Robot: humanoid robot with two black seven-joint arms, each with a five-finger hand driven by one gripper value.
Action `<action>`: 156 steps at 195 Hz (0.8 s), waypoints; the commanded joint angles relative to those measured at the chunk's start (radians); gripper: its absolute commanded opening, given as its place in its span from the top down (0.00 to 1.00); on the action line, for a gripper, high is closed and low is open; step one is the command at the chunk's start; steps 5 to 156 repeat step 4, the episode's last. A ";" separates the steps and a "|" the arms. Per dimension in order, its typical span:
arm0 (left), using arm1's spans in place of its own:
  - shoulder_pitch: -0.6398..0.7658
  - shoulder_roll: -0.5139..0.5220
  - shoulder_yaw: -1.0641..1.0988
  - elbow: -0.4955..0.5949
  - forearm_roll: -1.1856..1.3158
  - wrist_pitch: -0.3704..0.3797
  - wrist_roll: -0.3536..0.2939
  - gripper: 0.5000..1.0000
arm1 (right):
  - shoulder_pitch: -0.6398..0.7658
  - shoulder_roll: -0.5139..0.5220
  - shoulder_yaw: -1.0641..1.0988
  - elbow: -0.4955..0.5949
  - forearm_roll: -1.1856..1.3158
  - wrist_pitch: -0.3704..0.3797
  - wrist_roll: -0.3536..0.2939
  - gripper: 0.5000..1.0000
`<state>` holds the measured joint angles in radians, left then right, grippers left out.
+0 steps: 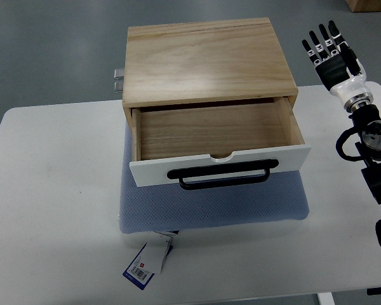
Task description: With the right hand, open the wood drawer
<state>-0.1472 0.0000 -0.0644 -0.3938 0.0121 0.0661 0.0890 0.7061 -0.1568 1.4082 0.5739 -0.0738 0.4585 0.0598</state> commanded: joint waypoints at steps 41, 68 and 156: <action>0.000 0.000 0.000 0.001 0.000 0.000 0.000 0.00 | 0.000 0.000 0.000 0.000 -0.001 0.000 0.000 0.11; 0.000 0.000 0.000 0.001 0.000 0.000 0.000 0.00 | 0.000 0.000 0.000 0.000 -0.001 0.000 0.000 0.11; 0.000 0.000 0.000 0.001 0.000 0.000 0.000 0.00 | 0.000 0.000 0.000 0.000 -0.001 0.000 0.000 0.11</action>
